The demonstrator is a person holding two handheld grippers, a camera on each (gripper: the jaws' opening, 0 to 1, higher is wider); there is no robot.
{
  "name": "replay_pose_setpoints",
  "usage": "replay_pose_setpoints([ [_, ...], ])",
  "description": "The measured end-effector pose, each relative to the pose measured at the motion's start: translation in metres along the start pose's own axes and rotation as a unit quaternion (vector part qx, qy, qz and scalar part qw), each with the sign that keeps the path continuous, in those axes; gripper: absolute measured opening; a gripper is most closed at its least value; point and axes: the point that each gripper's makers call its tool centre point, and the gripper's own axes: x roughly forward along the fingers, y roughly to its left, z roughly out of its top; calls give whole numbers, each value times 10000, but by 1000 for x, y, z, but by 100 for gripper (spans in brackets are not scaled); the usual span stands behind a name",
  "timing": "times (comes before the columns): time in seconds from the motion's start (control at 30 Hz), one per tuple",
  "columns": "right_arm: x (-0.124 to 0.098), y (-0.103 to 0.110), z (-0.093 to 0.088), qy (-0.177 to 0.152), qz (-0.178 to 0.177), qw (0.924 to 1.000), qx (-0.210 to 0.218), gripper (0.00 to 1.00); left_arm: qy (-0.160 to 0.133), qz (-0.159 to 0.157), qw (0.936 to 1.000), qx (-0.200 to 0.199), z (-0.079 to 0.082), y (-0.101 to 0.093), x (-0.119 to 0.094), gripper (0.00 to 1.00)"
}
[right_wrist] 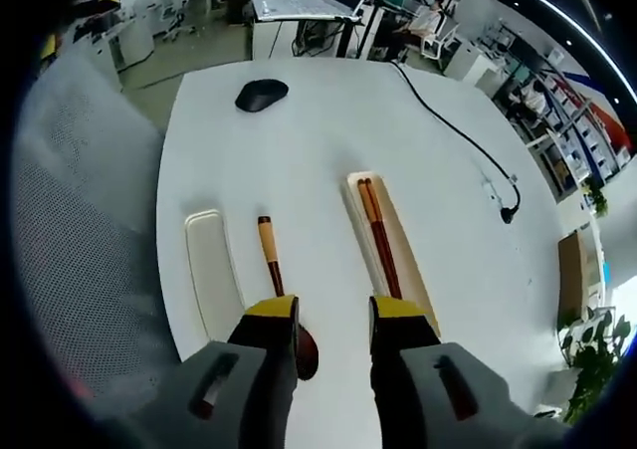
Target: Arrange the utensils inside the cutlery case until each visible utensil rests in its matching compartment.
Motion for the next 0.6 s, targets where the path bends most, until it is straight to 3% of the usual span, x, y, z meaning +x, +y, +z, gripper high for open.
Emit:
replay_pose_setpoints([
  [0.23, 3, 7, 2, -120, 113, 9996, 231, 23, -3, -47, 10000, 25, 0, -6, 3, 75],
  [0.4, 2, 14, 2, -329, 227, 9971, 644, 20, -62, -38, 10000, 32, 2, -9, 2, 75],
  [0.6, 5, 19, -9, -253, 287, 9969, 682, 18, -18, -69, 10000, 1, -3, -15, 1, 76],
])
